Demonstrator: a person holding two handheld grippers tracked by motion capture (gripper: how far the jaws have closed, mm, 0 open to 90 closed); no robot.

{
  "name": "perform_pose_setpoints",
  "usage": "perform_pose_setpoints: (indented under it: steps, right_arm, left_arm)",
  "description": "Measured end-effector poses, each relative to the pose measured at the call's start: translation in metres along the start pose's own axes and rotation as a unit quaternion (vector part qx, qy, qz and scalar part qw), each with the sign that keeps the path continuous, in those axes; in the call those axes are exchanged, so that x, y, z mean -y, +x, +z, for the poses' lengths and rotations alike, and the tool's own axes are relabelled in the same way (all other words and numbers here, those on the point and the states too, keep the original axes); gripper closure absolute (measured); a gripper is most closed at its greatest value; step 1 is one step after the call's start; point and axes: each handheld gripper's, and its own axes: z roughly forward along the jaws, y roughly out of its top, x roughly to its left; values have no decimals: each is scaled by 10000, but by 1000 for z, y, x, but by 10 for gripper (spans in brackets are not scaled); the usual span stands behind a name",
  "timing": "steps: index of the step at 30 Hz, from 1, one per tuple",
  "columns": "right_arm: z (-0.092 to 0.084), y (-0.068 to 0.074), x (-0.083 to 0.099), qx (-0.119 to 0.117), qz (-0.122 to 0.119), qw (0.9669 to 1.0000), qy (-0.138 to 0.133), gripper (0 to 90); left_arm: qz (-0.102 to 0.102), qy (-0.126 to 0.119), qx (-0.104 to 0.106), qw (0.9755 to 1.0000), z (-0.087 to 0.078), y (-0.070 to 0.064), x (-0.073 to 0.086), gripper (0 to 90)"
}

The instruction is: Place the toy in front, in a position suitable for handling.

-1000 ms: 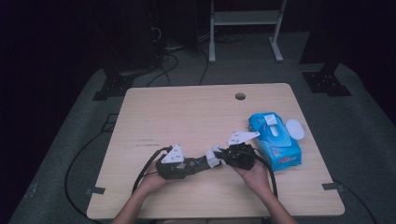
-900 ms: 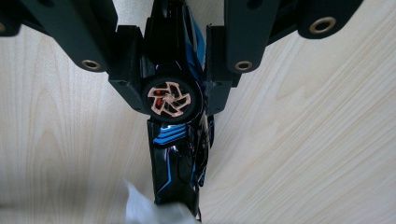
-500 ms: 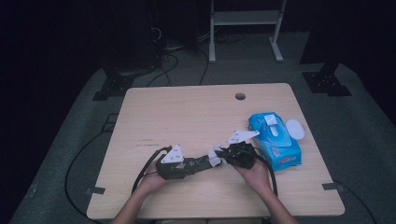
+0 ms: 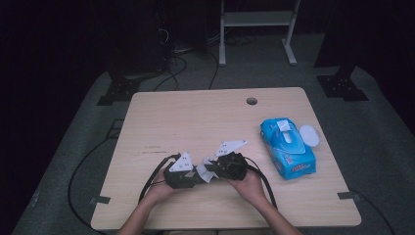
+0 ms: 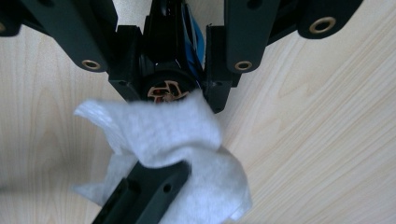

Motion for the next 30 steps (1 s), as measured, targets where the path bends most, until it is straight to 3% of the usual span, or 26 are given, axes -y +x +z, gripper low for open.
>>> perform_pose_setpoints:
  steps: [4,7,9,11,15,19,23,27,30]
  right_arm:
    - [-11,-16,8,105,182,9998,-42,833]
    - [-18,-20,12,258,255,9993,-55,834]
    - [-15,-14,10,244,186,9995,-65,833]
    - [-7,-6,6,-37,149,9998,-134,833]
    - [7,11,-5,-172,-133,9998,-43,833]
    - [0,2,-1,120,-177,9997,76,833]
    - [-24,-18,14,452,12,9990,21,833]
    - [-43,-34,26,802,231,9965,54,833]
    - [-43,-39,31,712,456,9964,-4,833]
  left_arm:
    - [35,43,-23,10000,0,0,-1,650]
    - [57,56,-26,10000,1,-1,-1,650]
    - [30,30,-21,10000,2,-1,-2,650]
    - [-1,24,-5,10000,3,-2,-3,650]
    - [33,56,-1,10000,2,-2,-3,650]
    - [61,97,5,9999,1,-1,-3,650]
    - [120,134,-4,9998,0,-1,-3,650]
    - [32,144,-4,9999,-2,1,-2,650]
    - [52,153,-14,9999,-2,1,-2,650]
